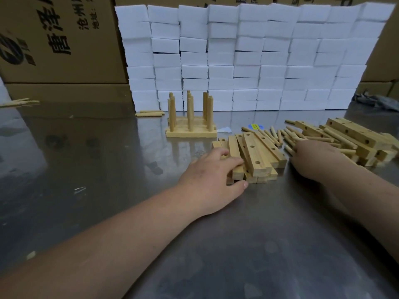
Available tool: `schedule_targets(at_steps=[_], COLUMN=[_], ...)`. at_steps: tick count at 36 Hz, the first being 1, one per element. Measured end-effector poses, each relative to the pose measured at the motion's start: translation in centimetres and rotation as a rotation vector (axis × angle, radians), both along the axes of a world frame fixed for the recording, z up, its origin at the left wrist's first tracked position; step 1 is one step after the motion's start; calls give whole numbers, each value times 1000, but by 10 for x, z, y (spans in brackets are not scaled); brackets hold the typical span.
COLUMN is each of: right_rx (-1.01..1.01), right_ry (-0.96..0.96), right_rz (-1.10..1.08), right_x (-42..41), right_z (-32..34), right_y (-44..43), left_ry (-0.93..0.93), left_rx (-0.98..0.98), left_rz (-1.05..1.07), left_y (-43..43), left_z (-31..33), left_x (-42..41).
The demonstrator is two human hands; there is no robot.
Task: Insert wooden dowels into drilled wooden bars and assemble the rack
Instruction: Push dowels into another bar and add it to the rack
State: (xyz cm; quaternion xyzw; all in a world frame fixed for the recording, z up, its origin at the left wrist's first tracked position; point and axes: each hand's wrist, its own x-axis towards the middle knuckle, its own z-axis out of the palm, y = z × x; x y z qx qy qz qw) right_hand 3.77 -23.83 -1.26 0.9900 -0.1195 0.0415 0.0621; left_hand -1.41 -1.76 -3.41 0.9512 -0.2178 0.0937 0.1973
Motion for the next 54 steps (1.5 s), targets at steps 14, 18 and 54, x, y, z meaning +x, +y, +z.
schedule_targets(at_steps=[14, 18, 54], right_rx=[69, 224, 416], right_ry=[-297, -528, -508], right_rz=[45, 353, 734], right_x=[-12, -31, -74], right_z=[12, 15, 16], right_y=[8, 25, 61], left_ry=[-73, -96, 557], left_rx=[-58, -76, -1546], left_rz=[198, 222, -13], left_y=[-2, -2, 1], left_z=[-1, -1, 22], left_x=[6, 6, -7])
